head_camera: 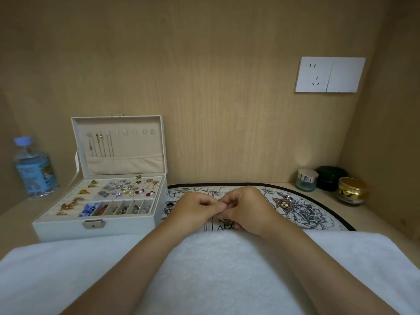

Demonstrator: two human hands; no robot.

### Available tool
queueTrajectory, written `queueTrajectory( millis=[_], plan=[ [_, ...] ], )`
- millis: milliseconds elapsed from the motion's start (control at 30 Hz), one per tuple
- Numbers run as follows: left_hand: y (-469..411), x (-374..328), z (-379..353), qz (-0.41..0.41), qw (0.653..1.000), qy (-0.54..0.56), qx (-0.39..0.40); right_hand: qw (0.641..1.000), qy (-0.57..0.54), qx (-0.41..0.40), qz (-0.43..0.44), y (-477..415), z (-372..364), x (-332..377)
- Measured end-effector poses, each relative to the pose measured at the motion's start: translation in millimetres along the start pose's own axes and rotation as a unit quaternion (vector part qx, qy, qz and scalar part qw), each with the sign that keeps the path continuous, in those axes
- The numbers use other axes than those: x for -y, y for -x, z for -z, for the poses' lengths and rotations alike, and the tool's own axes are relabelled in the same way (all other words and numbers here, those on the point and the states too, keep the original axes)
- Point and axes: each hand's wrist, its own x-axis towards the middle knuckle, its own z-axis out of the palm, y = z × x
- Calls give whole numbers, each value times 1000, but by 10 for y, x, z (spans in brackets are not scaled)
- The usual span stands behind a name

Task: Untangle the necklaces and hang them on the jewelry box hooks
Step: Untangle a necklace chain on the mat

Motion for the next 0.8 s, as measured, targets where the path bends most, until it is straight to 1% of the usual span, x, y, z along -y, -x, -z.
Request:
queueTrajectory(
  millis=[33, 100, 167, 200, 233, 300, 367, 400, 433, 467, 500, 533, 567, 600, 667, 800],
  plan=[
    [6, -6, -9, -7, 1000, 2, -11, 1000, 7, -7, 3, 8, 15, 10],
    [-9, 9, -14, 16, 998, 38, -41, 999, 28, -24, 7, 10, 55, 5],
    [-40, -8, 18, 59, 991, 100, -68, 998, 45, -39, 3, -12, 92, -29],
    [-57, -10, 45, 71, 984, 147, -73, 998, 22, -50, -4, -32, 101, -57],
    [-68, -8, 76, 74, 971, 214, -75, 998, -26, -63, -17, -56, 108, -85],
    [-62, -21, 121, 74, 927, 362, -64, 983, -155, -80, -54, -96, 117, -120],
    [-48, -24, 149, 69, 877, 472, -52, 948, -293, -82, -89, -109, 136, -93],
    [-44, -24, 151, 71, 867, 491, -49, 923, -362, -82, -102, -108, 153, -74],
    [-37, -33, 143, 71, 879, 468, -52, 897, -419, -81, -111, -113, 172, -71],
    [-34, -31, 137, 61, 917, 388, -68, 881, -452, -78, -116, -106, 193, -55],
    [-36, -9, 131, 32, 960, 261, -90, 882, -452, -71, -116, -101, 209, -52],
    [-40, 17, 124, -15, 985, 131, -109, 898, -423, -60, -107, -91, 214, -46],
    [-52, 45, 115, -68, 990, 30, -116, 921, -377, -50, -89, -78, 206, -45],
    [-67, 64, 106, -102, 988, -34, -108, 941, -330, -42, -67, -63, 193, -36],
    [-85, 81, 84, -119, 986, -86, -82, 962, -269, -37, -27, -40, 173, 7],
    [-106, 115, 27, -97, 986, -126, -52, 964, -262, -25, 30, -12, 145, 102]
  ],
)
